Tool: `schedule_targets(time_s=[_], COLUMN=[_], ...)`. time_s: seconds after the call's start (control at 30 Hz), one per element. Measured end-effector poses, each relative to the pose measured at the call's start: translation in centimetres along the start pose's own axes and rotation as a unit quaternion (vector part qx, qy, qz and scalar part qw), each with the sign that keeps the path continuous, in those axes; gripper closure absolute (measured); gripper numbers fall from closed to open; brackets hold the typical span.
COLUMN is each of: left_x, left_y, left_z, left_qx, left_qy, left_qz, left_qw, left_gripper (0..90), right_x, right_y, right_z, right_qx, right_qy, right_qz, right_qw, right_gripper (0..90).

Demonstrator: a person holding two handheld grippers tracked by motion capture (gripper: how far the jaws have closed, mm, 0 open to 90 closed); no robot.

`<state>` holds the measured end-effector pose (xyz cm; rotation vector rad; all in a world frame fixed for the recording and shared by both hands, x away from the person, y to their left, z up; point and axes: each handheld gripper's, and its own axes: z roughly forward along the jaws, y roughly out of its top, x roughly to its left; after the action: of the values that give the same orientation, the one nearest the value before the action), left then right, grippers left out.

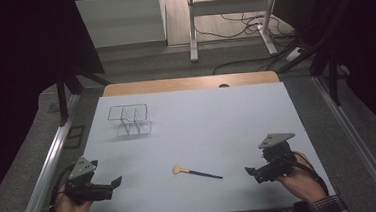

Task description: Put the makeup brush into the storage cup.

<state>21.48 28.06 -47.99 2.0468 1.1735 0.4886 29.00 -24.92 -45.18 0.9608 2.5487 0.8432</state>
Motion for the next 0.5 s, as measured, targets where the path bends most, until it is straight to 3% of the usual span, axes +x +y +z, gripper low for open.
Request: schedule_targets(time_s=[0.5], left_x=[0.1], left_y=[0.0], left_z=[0.0], left_qx=[0.003], left_qy=[0.007], left_qz=[-0.002], left_qw=[1.0], left_gripper=[0.0], right_x=[0.6], right_y=[1.7], right_z=[1.1], right_qx=[0.014], right_qy=[0.01], right_qz=[-0.015], right_qw=[0.9997], right_gripper=[0.0])
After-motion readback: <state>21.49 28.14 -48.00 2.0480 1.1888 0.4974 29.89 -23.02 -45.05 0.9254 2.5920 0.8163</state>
